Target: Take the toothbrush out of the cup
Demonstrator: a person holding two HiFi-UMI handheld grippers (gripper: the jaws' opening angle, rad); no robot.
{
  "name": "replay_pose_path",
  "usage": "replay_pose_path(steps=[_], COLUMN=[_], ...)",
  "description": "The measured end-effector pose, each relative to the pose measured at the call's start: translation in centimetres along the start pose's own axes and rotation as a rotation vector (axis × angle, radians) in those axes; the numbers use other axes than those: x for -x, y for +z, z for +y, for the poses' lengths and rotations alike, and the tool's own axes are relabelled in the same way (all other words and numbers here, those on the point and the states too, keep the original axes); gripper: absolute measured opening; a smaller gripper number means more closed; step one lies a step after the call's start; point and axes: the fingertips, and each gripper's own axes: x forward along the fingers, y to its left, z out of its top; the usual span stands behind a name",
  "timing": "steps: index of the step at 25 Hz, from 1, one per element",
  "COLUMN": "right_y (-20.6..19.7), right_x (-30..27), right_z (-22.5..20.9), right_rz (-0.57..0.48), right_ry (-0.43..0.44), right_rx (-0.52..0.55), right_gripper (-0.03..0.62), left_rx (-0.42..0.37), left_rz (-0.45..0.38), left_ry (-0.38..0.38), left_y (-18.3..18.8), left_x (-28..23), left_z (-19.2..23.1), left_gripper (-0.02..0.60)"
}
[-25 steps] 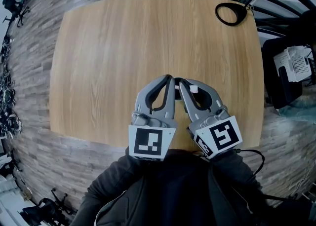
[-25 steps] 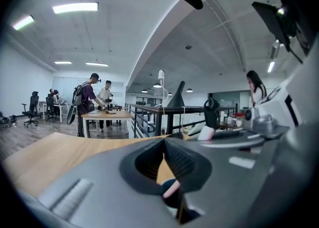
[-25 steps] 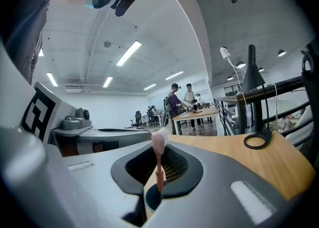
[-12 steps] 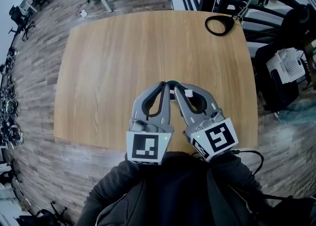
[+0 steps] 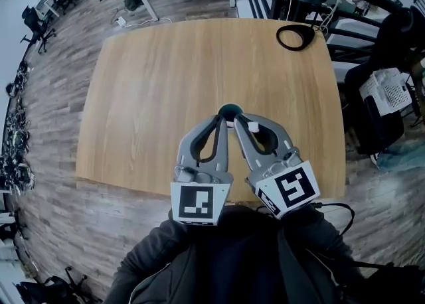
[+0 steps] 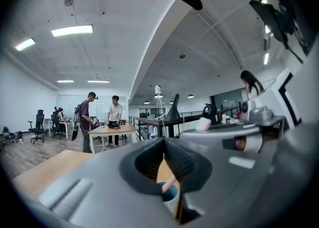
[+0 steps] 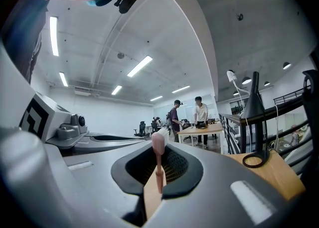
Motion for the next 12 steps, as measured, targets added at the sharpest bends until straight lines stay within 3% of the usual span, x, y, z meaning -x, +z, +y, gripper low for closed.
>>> replay_pose_path(steps=[12], right_y=[0.8], right_x=[-0.5], right_z=[4.4], right_rz=[-0.022], right_ry=[-0.011], right_rx=[0.021], right_gripper=[0.006], left_rx=[-0.030], left_rz=[-0.025], left_ry=[-0.006], left_y=[0.4], left_x=[3.2], left_z=[2.7], left_gripper=[0.008])
